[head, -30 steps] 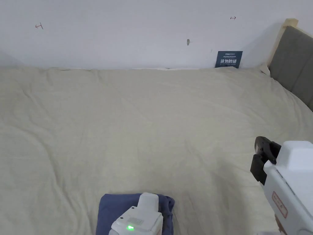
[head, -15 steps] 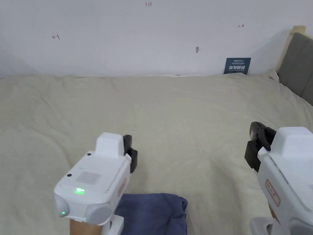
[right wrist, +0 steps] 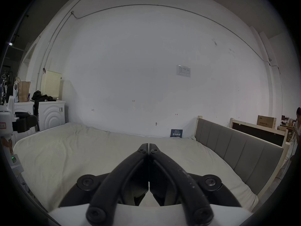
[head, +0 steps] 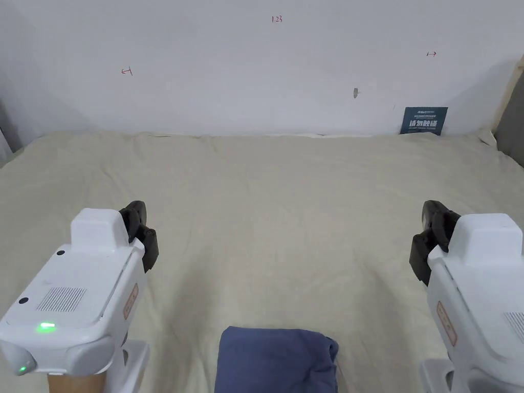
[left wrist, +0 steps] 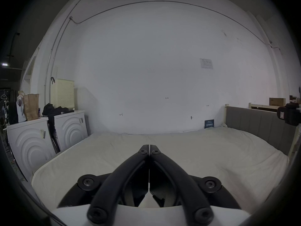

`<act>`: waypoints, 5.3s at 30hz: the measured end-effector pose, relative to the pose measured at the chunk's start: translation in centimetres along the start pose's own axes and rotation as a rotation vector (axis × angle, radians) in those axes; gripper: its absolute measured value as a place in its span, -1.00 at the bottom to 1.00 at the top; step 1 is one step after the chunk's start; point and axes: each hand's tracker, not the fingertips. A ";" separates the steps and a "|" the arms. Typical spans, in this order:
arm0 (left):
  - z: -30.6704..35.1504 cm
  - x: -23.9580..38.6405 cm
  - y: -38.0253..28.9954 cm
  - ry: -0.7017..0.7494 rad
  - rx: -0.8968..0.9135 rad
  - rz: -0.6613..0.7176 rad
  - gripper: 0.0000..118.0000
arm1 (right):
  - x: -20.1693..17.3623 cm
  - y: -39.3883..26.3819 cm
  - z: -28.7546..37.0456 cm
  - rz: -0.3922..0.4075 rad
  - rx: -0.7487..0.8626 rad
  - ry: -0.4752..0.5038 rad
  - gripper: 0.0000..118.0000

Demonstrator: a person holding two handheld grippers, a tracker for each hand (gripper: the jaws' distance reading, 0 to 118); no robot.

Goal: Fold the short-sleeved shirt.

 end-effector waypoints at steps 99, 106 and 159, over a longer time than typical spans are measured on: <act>-17.2 -21.1 -14.6 -0.120 -0.964 0.262 -0.69 | -11.5 -14.3 -10.5 -0.026 -0.364 0.237 -0.97; -19.4 -33.8 -14.0 0.169 -0.993 0.209 -0.69 | -15.4 -12.9 -13.4 -0.013 -0.342 0.259 -0.97; -0.1 3.2 4.1 0.017 0.097 0.004 0.72 | -1.0 3.2 -1.4 0.079 0.075 -0.031 -0.97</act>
